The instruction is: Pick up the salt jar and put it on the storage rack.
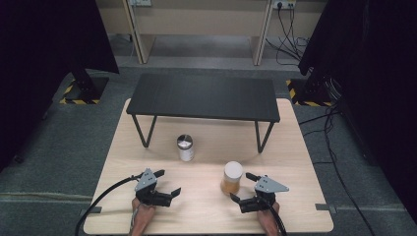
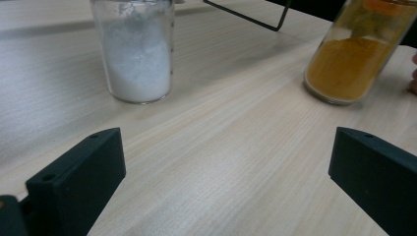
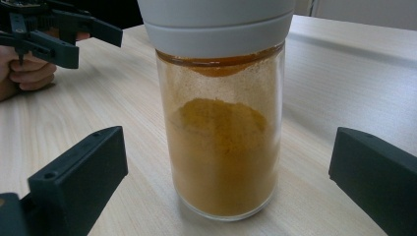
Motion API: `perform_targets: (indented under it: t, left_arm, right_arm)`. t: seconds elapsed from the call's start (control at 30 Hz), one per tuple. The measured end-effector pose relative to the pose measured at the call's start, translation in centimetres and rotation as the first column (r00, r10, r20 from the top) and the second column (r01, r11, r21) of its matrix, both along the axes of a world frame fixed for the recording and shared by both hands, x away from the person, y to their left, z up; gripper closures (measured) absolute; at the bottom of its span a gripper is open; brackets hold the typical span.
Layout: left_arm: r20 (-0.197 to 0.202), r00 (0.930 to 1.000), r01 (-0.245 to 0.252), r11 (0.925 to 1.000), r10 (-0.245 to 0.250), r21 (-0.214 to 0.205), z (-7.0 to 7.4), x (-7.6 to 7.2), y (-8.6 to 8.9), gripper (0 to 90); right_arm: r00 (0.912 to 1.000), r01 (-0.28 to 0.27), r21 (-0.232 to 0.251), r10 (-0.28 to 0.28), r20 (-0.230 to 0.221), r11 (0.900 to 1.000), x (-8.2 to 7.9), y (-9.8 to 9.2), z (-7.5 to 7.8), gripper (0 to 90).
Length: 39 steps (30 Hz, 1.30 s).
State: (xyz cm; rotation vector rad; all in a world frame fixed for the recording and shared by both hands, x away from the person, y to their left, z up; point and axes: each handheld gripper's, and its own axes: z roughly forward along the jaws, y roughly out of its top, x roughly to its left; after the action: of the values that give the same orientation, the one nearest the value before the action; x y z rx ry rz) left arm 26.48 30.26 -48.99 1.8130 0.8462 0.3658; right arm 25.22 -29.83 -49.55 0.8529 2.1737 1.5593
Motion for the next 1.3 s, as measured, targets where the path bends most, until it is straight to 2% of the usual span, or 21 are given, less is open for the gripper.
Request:
perform_targets:
  t: [0.2, 0.4, 0.5, 0.6, 0.67, 0.7, 0.87, 1.1, 1.3]
  left_arm:
    - [-0.013, 0.9998, -0.017, 0.9998, 0.016, -0.007, 0.0, 0.1, -0.2, 0.1]
    - [-0.001, 0.9982, -0.06, 0.9982, 0.06, 0.001, 0.0, -0.2, -0.6, 0.0]
    - [0.01, 0.9984, -0.056, 0.9984, 0.056, 0.005, 0.0, -0.2, -0.5, 0.2]
    - [0.024, 0.9991, -0.035, 0.9991, 0.036, -0.022, -0.1, -0.1, -0.1, 0.1]
    - [0.02, 0.9978, -0.063, 0.9968, 0.064, -0.05, 0.2, 0.0, 0.1, 0.2]
    - [0.02, 0.9978, -0.063, 0.9968, 0.064, -0.05, 0.2, 0.0, 0.1, 0.7]
    - [0.025, 0.9968, -0.075, 0.996, 0.076, -0.048, 1.7, 1.1, -0.1, 1.1]
    - [0.043, 0.9961, -0.078, 0.9969, 0.078, 0.011, 3.8, 3.4, -1.9, 3.2]
    - [0.049, 0.9912, -0.125, 0.9915, 0.123, 0.037, 5.5, 5.4, -3.4, 3.4]
  right_arm:
    - [1.0, 0.0, 0.006, 0.0, -0.002, 1.0, 0.0, -0.1, -0.1, 1.0]
    - [1.0, -0.002, 0.008, 0.002, 0.004, 1.0, 0.0, -0.1, -0.1, 1.0]
    - [1.0, -0.005, 0.004, 0.005, 0.006, 1.0, 0.0, -0.1, -0.1, 1.0]
    - [1.0, -0.004, 0.005, 0.004, 0.007, 1.0, 0.0, -0.1, -0.1, 1.0]
    - [0.9999, -0.007, 0.006, 0.006, 0.01, 1.0, 0.0, -0.1, -0.1, 1.0]
    - [0.9999, -0.007, 0.006, 0.006, 0.01, 1.0, 0.0, -0.1, -0.1, 1.0]
    - [0.9999, -0.008, 0.004, 0.008, 0.012, 1.0, -0.1, -0.1, -0.1, 1.0]
    - [0.9999, -0.01, 0.003, 0.01, 0.013, 0.9999, -0.1, -0.1, -0.1, 1.0]
    - [0.9998, -0.013, 0.001, 0.013, 0.015, 0.9999, -0.1, -0.1, -0.1, 1.0]
